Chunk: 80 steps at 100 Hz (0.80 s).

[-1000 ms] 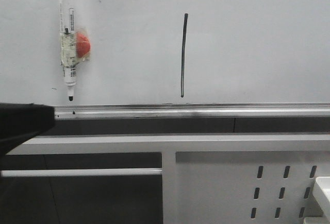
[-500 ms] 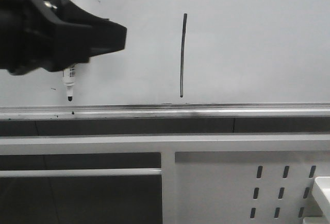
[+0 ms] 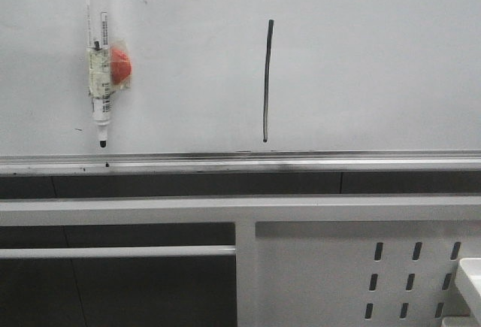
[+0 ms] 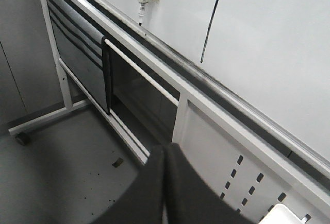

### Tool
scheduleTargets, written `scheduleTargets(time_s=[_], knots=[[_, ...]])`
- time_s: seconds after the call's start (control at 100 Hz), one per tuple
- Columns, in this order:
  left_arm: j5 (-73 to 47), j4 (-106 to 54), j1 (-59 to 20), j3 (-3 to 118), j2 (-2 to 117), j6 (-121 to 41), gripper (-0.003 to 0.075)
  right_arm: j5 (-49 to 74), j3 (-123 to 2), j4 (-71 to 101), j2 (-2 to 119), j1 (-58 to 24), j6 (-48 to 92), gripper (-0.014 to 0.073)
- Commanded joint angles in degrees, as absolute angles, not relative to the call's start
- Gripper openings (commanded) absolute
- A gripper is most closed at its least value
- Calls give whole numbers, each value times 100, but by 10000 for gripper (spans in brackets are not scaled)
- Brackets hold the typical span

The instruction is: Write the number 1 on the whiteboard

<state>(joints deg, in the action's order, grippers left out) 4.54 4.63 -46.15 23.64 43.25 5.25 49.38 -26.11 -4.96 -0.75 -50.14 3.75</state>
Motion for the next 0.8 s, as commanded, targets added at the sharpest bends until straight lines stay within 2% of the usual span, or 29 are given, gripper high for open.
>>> scheduleTargets(time_s=[0.0, 0.26, 0.58, 0.79], knots=[[376, 475, -4396, 2525, 4060, 491, -20, 4515, -2740, -518, -131, -4985, 378, -49], [-405, 548, -3371, 2525, 2973, 491, -20, 4515, -2740, -518, -131, -4985, 378, -50], [-1840, 316, -959, 2525, 1722, 491, -20, 4515, -2740, -518, -131, -4985, 378, -50], [-1654, 199, -265, 2232, 1682, 491, -20, 4515, -2740, -518, -131, -4985, 378, -50]])
